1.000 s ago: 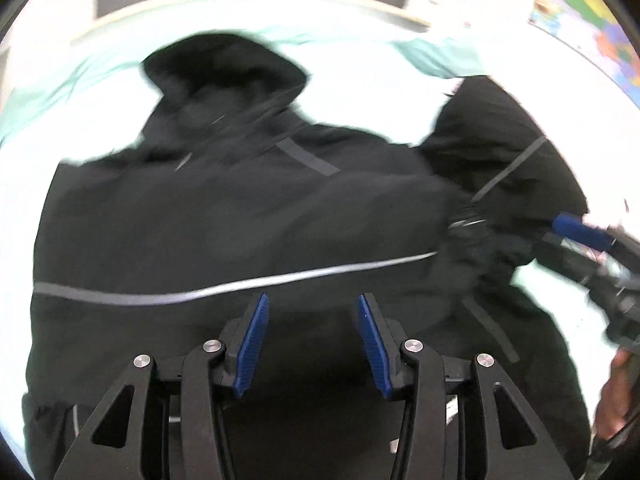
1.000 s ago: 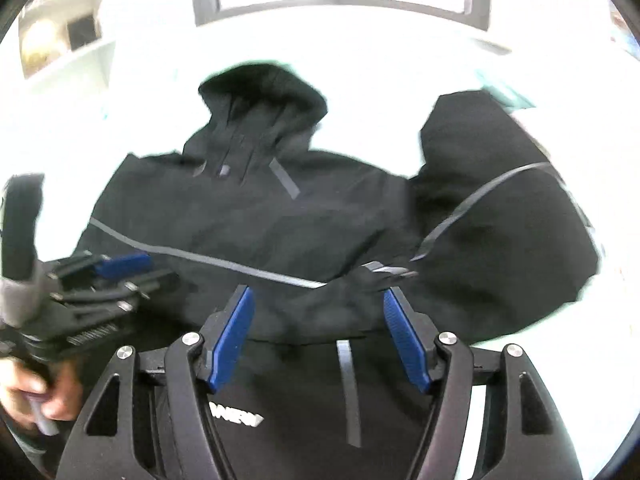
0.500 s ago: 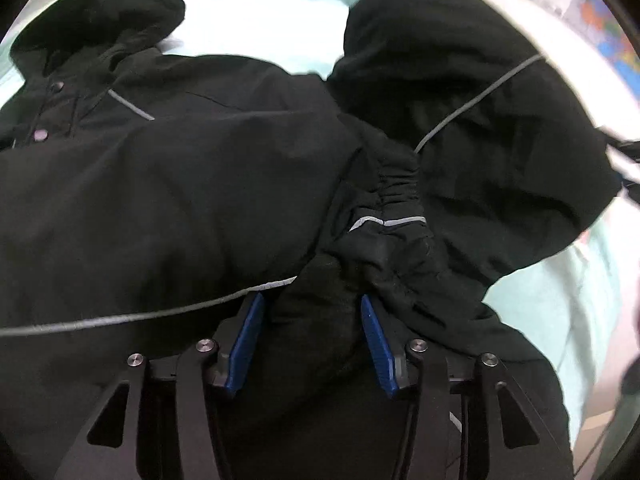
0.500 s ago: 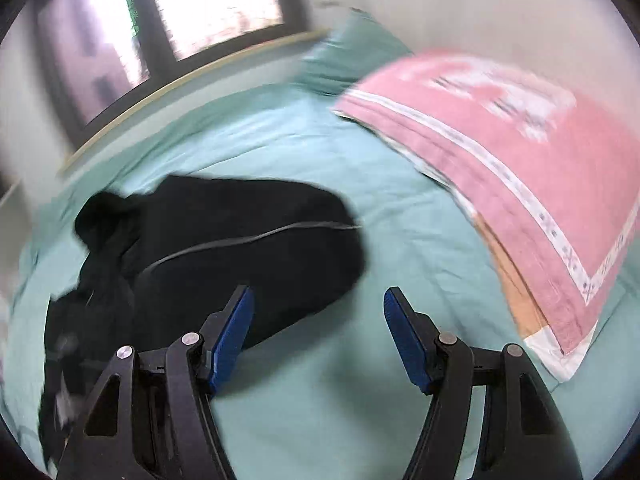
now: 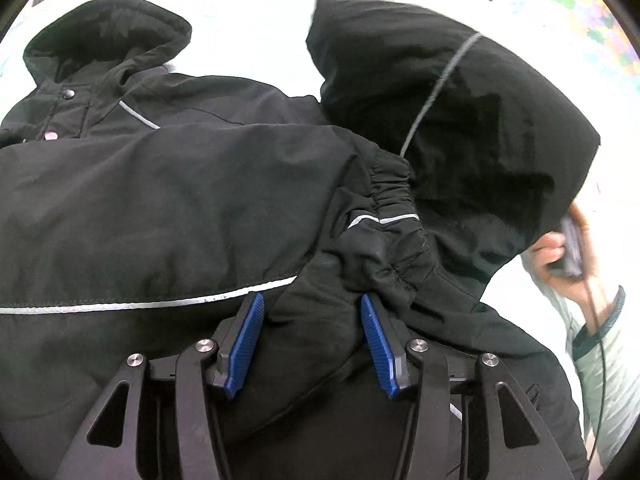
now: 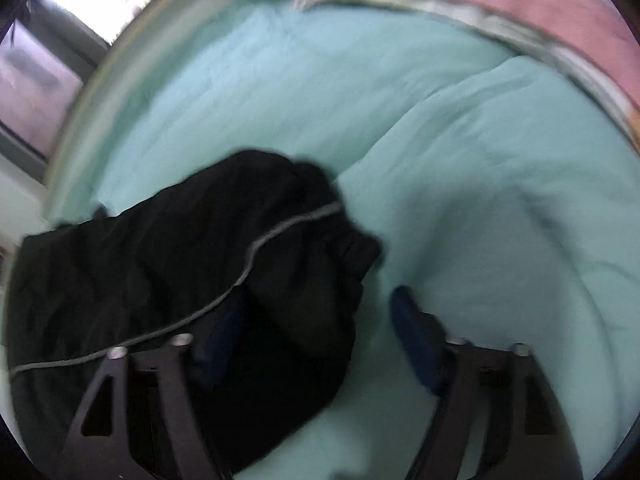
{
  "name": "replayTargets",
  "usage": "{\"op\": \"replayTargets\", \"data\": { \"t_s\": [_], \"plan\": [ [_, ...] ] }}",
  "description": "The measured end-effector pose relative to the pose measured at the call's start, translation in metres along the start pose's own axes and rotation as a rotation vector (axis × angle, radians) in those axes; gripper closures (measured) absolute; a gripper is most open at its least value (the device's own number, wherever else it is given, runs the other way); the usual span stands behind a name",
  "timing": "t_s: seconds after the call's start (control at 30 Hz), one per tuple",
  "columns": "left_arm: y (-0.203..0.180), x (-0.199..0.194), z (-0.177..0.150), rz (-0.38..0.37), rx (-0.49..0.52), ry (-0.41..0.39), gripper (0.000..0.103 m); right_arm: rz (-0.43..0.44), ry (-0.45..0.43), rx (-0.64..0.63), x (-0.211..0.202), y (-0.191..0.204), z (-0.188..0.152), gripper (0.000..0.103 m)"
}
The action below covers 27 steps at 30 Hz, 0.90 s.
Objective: Fold large clothes
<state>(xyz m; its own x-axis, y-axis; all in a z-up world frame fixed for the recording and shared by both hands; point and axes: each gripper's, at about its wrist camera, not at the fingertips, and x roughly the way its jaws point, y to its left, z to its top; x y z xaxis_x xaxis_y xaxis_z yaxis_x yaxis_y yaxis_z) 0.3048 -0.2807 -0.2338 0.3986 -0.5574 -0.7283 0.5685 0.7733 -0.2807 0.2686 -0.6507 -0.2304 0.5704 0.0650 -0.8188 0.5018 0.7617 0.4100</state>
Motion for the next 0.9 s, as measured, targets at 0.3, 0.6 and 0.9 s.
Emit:
{"op": "replayTargets", "data": {
  "t_s": [0.3, 0.6, 0.9],
  "plan": [
    [-0.002, -0.002, -0.001, 0.011, 0.012, -0.001, 0.051, -0.193, -0.205, -0.222, -0.033, 0.051, -0.028, 0.085],
    [-0.051, -0.030, 0.036, 0.075, 0.073, -0.065, 0.051, -0.353, -0.406, -0.220, -0.184, -0.022, -0.017, 0.086],
    [-0.045, 0.017, 0.030, 0.073, 0.044, 0.030, 0.048, -0.273, -0.286, 0.005, -0.165, -0.131, -0.029, 0.086]
  ]
}}
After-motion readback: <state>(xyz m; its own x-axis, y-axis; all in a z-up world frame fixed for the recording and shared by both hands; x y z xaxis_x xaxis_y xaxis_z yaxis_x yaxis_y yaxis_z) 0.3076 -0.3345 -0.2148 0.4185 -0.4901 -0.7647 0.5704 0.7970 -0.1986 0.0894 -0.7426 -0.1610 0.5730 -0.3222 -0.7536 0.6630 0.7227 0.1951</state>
